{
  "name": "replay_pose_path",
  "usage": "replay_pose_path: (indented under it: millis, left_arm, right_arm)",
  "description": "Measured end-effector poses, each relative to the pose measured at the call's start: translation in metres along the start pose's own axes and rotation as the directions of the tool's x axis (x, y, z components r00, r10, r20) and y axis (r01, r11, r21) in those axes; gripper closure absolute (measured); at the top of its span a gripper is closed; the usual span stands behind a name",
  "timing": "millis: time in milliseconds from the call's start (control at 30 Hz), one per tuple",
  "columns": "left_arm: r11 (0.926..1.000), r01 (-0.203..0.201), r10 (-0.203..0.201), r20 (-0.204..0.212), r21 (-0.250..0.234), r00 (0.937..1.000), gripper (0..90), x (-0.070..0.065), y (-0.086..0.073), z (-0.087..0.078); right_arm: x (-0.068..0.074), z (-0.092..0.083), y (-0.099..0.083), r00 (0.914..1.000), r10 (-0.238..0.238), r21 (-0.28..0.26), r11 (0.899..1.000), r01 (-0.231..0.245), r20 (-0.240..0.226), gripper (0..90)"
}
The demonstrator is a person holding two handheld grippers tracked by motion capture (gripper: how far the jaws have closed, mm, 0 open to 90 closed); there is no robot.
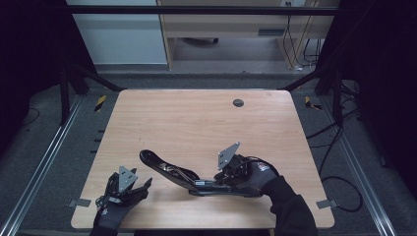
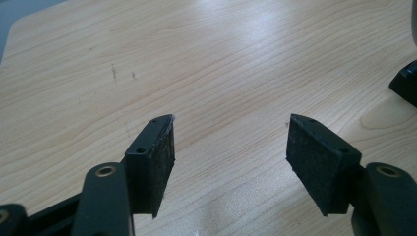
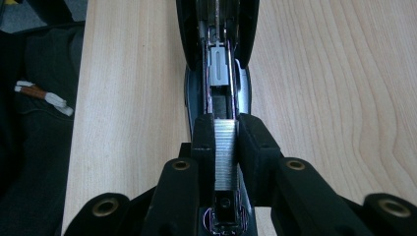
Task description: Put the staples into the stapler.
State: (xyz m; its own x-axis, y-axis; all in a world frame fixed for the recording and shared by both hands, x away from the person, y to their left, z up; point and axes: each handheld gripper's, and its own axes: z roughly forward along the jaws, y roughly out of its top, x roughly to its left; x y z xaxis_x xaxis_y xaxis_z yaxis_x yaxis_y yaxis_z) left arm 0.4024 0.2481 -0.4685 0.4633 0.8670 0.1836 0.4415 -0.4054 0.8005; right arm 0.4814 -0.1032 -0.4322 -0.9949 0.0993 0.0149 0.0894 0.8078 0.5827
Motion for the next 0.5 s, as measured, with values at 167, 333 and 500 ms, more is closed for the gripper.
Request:
replay_pose_path:
  millis: [167,333,500]
  left_arm:
    - [1.0000,0.001,-0.001,0.001,0.000,1.0000,34.5,-0.0002,0.0000,0.0001]
    - [1.0000,0.001,-0.001,0.000,0.000,1.0000,34.5,-0.0003,0.0000,0.0001]
    - [1.0000,0.001,-0.001,0.000,0.000,1.0000,34.5,-0.0001,0.0000,0.0001]
  right_arm:
    - [0.0002,0.0013,0.0003,1.0000,-0.002,0.015,1.000,0.002,0.002,77.9]
    - [0.0001,0.0022,0.0000,1.0000,-0.003,0.018,1.000,0.003,-0.002,77.9]
    - [-0.0003,0.0028,-0.0002,1.0000,-0.007,0.028,1.000,0.007,-0.001,77.9]
